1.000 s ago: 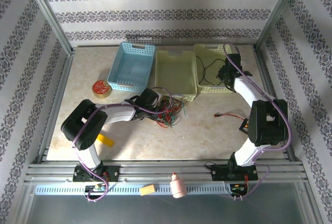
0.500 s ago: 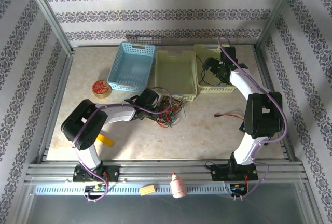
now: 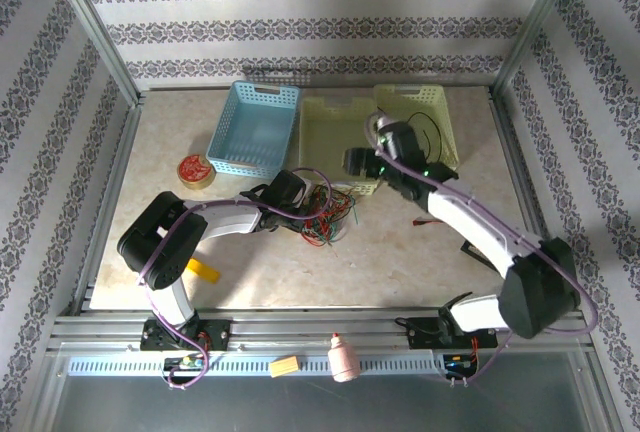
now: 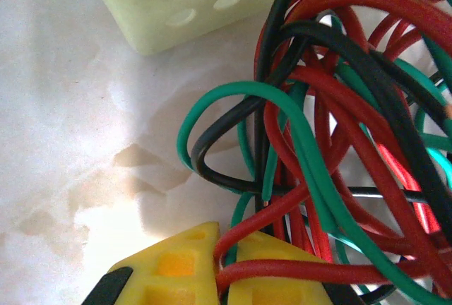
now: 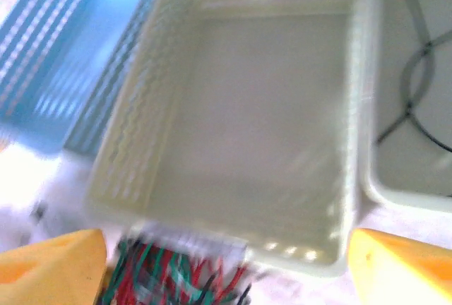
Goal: Untangle the cables
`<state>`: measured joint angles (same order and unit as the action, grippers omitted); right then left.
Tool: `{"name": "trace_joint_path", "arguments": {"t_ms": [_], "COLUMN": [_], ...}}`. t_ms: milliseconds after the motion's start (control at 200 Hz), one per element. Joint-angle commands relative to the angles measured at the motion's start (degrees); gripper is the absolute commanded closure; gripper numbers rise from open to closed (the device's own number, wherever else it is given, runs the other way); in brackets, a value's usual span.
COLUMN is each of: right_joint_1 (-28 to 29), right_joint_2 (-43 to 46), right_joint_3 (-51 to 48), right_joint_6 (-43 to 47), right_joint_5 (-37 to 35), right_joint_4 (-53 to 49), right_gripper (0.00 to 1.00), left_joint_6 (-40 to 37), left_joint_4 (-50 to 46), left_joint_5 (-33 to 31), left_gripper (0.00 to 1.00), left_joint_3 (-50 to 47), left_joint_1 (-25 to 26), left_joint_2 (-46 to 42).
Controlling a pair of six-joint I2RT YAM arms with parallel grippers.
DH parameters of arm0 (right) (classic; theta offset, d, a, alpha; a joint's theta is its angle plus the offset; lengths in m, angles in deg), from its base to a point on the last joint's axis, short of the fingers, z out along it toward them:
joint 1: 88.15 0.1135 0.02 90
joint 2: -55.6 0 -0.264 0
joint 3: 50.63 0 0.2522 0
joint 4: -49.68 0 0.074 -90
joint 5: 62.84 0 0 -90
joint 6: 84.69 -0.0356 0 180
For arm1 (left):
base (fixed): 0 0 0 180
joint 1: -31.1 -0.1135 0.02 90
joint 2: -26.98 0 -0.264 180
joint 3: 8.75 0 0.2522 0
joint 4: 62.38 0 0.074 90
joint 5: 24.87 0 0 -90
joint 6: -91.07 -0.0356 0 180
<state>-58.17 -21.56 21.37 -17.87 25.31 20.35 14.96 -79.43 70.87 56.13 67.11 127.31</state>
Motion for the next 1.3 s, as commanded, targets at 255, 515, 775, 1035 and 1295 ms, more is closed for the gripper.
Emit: {"name": "trace_joint_path", "arguments": {"t_ms": [255,515,775,1035,1295], "right_joint_1": [6.68,6.65,6.75,6.70,6.76], "right_joint_2": [-4.70,-10.02,-14.43,-17.03,-16.61], "right_joint_3": [-2.44,1.40,4.19,5.67,5.76], "right_joint_6": [3.38,5.24,5.51,5.86,6.91], "right_joint_5": [6.54,8.73,9.76,10.17,6.91], "right_joint_4": [-0.08,-1.56,-1.31,-0.91,-0.73], "right_gripper": [0.66,0.65,0.66,0.74,0.65], "left_joint_6": [-0.77,-1.05,-0.71,-0.83,-0.86], "left_joint_4": [-1.57,-0.83,-1.03,-1.32,-1.19], "left_joint_5": [1.92,4.10,3.76,4.33,4.37], "left_gripper": [0.99,0.81,0.65,0.64,0.63], "left_joint_3": [-1.83,-3.19,-4.23,-3.66,-3.43], "left_joint_1": [0.38,0.27,0.26,0.20,0.20], "left_joint_2": [-2.20,-4.81,-6.89,-6.04,-5.15]}}
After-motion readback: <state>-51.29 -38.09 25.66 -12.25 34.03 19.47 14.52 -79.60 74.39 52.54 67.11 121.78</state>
